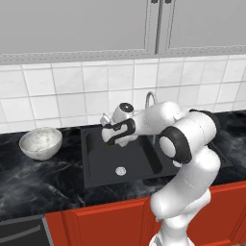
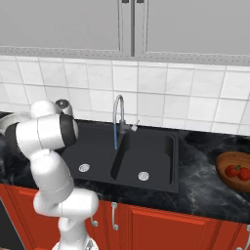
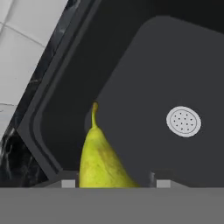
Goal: Pick the bell peppers from the sink and place them in one bowl. Place the pear in the other bowl. Then turn off the sink faucet.
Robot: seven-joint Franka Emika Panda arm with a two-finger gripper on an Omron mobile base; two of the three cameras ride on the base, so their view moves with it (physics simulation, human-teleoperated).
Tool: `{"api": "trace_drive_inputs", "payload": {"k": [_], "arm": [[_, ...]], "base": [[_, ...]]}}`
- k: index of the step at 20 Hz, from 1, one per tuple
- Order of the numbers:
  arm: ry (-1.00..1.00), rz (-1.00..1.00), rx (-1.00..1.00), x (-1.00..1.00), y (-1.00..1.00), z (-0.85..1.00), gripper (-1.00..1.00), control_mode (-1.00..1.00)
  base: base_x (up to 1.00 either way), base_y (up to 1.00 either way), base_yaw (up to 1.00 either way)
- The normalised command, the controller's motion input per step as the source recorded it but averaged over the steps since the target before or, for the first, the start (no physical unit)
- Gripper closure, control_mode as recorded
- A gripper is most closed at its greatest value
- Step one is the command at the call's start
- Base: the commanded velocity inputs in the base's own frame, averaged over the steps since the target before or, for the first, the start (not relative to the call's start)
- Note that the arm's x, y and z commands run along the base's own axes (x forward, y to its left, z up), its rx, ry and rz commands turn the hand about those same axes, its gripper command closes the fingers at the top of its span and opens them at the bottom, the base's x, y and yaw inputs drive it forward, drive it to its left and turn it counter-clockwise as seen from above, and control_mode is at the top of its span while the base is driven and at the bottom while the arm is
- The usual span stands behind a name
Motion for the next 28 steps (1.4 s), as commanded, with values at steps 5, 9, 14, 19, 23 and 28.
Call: {"api": "trace_drive_inputs", "payload": {"k": [5, 9, 14, 19, 23, 28], "arm": [[-0.09, 0.00, 0.09, -0.36, 0.00, 0.71, 1.00, -1.00], [0.00, 0.02, 0.11, -0.31, 0.00, 0.68, 1.00, -1.00], [0.00, 0.06, 0.08, -0.26, 0.04, 0.57, 1.00, -1.00], [0.00, 0.15, 0.00, -0.25, 0.26, 0.18, 1.00, -1.00], [0.00, 0.19, 0.00, -0.16, 0.44, 0.02, 1.00, -1.00], [0.00, 0.18, 0.00, -0.14, 0.45, 0.06, 1.00, -1.00]], "base": [[0.00, 0.00, 0.00], [0.00, 0.00, 0.00], [0.00, 0.00, 0.00], [0.00, 0.00, 0.00], [0.00, 0.00, 0.00], [0.00, 0.00, 0.00]]}}
